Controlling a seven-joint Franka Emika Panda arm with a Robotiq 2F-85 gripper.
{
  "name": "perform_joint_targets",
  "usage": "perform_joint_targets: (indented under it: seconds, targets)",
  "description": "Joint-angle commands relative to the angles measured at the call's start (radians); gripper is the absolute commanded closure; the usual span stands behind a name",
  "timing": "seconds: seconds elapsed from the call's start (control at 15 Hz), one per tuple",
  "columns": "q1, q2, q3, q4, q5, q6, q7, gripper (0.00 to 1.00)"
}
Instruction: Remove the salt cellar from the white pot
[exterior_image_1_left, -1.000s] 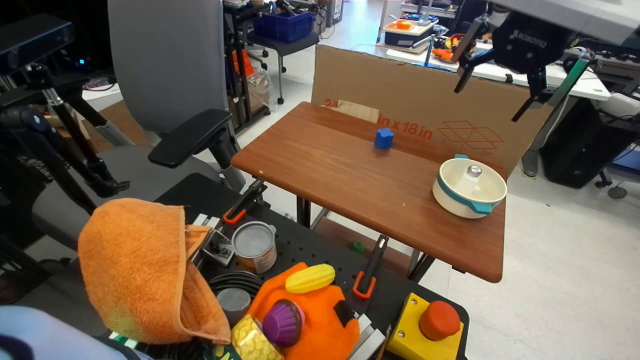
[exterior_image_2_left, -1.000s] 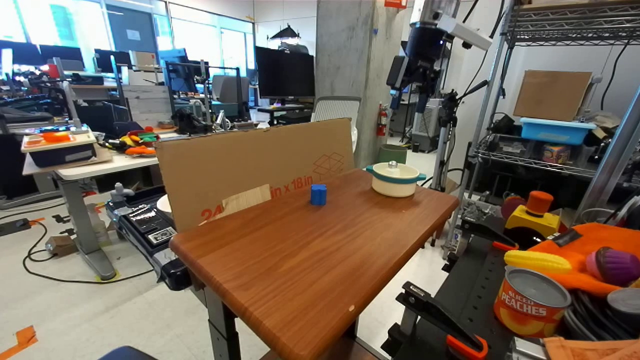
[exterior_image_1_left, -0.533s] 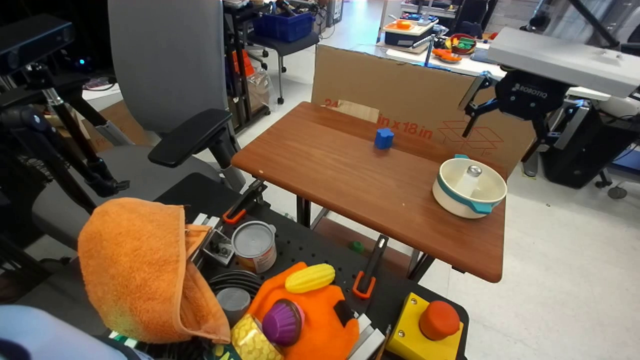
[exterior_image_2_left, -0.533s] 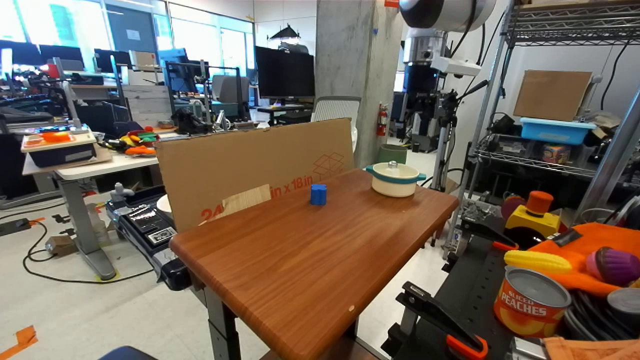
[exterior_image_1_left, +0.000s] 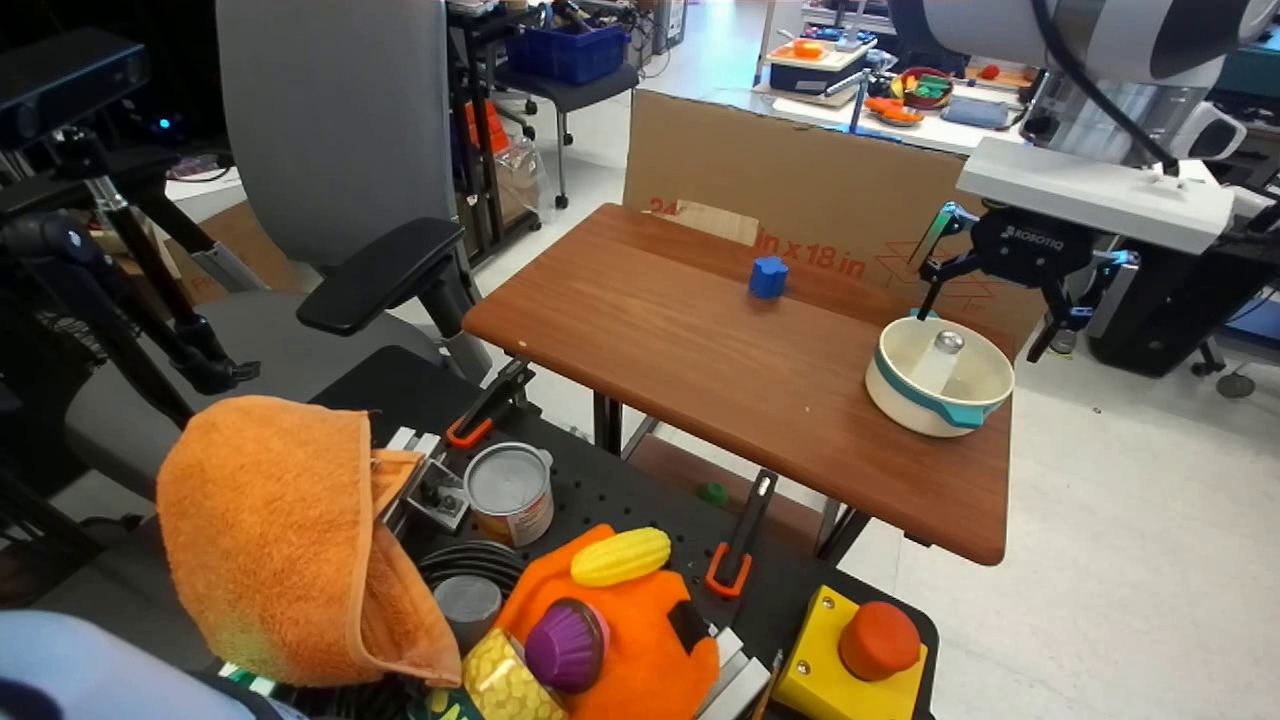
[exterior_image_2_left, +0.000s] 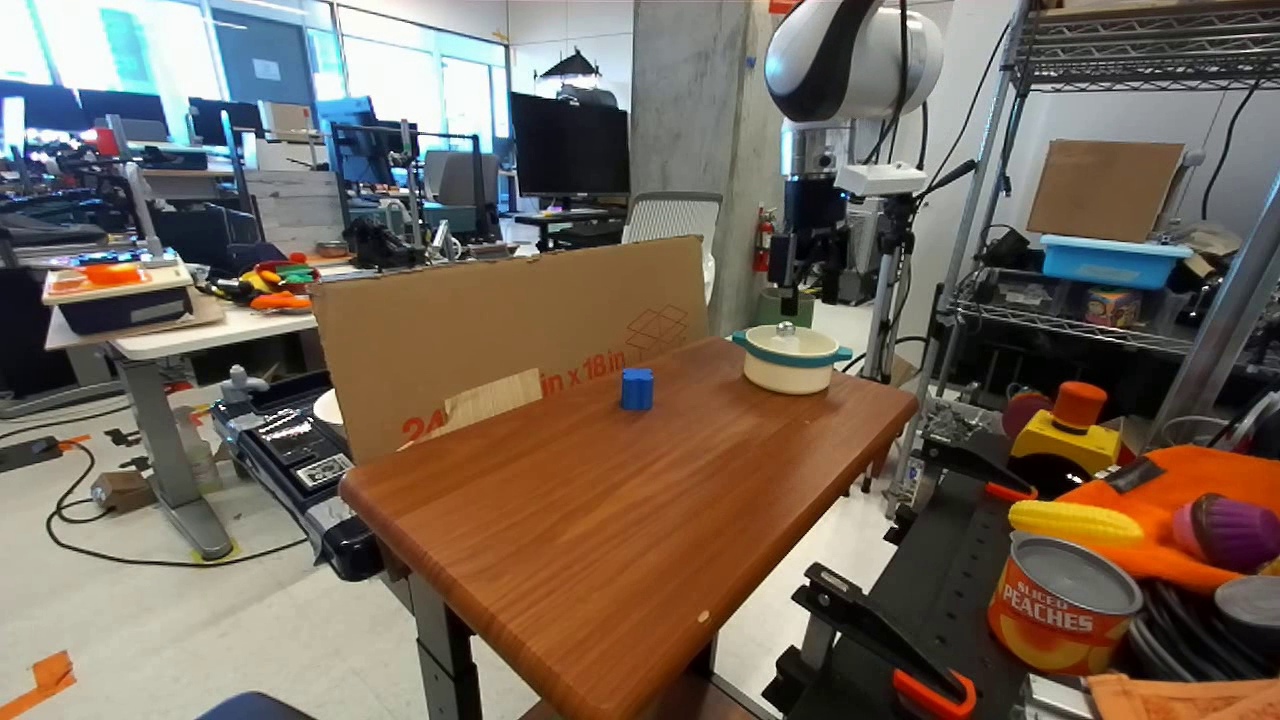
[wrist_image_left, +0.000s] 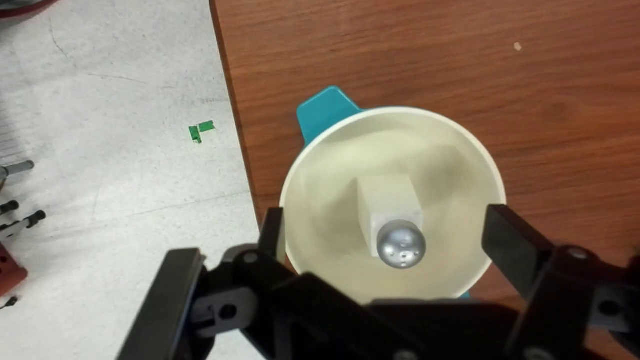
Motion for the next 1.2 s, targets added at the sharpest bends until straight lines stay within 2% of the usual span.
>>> perform_joint_targets:
  seconds: [0.0,0.27,0.33,0.4,0.73,0.93,1.0,1.13]
  targets:
    - [-0.015,0.064,0.024,0.077,-0.035,-0.025,0.003,0.00]
    - [-0.012,0.114,0.027,0.124,-0.055,-0.041,0.010,0.02]
    - [-0.010,0.124,0.026,0.134,-0.059,-0.043,0.013,0.27]
    - [-0.009,0.137,0.026,0.147,-0.065,-0.047,0.013,0.27]
    - [0.003,0.172,0.028,0.176,-0.095,-0.063,0.022,0.66]
    - [-0.011,0.141,0.053,0.175,-0.089,-0.168,-0.036,0.88]
    - [-0.016,0.108,0.062,0.159,-0.085,-0.197,-0.058,0.92]
    - [-0.025,0.024,0.078,0.111,-0.082,-0.231,-0.122,0.92]
